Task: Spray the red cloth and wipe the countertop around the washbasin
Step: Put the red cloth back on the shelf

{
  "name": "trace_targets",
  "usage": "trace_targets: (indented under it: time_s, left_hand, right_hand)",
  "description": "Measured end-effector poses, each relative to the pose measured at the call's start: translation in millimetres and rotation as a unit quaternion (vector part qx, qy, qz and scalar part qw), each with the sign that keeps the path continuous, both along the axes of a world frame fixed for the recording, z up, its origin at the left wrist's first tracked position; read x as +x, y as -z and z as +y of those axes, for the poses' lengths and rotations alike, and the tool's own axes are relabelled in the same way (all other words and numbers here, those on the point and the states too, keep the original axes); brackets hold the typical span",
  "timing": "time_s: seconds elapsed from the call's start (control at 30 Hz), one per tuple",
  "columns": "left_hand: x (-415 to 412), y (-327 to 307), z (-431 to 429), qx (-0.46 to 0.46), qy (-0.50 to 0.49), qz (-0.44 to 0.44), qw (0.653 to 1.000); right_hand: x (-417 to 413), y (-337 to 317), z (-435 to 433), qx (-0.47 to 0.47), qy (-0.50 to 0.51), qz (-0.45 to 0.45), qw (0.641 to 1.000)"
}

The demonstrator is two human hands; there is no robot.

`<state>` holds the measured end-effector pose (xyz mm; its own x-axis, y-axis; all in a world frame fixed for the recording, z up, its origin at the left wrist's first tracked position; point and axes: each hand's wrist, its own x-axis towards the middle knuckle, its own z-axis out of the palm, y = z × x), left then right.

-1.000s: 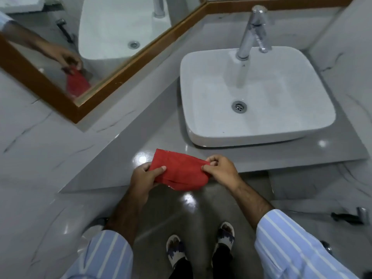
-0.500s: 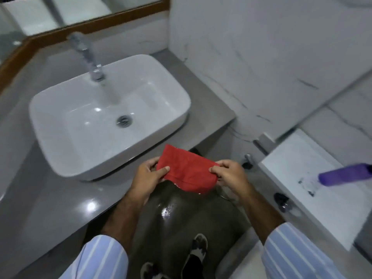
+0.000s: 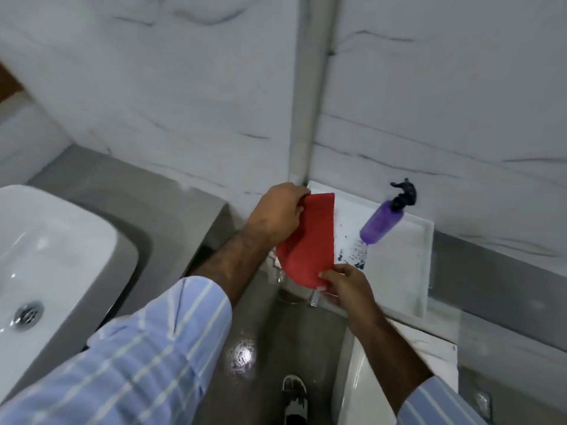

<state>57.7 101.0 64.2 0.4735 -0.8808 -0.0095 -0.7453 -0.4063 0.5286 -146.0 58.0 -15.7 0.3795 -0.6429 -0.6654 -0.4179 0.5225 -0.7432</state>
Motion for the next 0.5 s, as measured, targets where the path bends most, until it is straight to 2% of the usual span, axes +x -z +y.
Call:
trace_targets:
  time_s: [0.17, 0.3, 0.33, 0.4, 0.43, 0.5]
  left_hand:
    - [-2.1, 20.2, -84.2, 0.083, 0.064, -0.037, 0.994]
    - [3.0, 53.3, -122.8, 0.15, 0.067, -0.051, 0.985]
    - [4.4, 61.2, -125.3, 0.166, 0.061, -0.048, 0.983]
    - [3.3, 75.4, -127.9, 0.198, 0.057, -0.028, 0.978]
    - [2.9, 80.8, -126.1, 0.207, 0.061, -0.014, 0.976]
    - [-2.5, 90.0, -119.4, 0.196, 0.064, -0.001, 0.979]
  right_hand:
    - [12.6, 11.7, -26.4, 0.11, 0.089, -0.08, 0.987]
    - [27.9, 21.5, -53.1, 0.121, 0.096, -0.087, 0.984]
    - [28.6, 22.0, -58.3, 0.084, 0.061, -0.058, 0.993]
    - [18.7, 26.4, -68.6, -0.071, -0.063, 0.059, 0.994]
    - [10.9, 27.3, -73.0, -0.164, -0.113, 0.111, 0.974]
    - [-15.4, 30.0, -85.6, -0.309, -0.144, 0.198, 0.919]
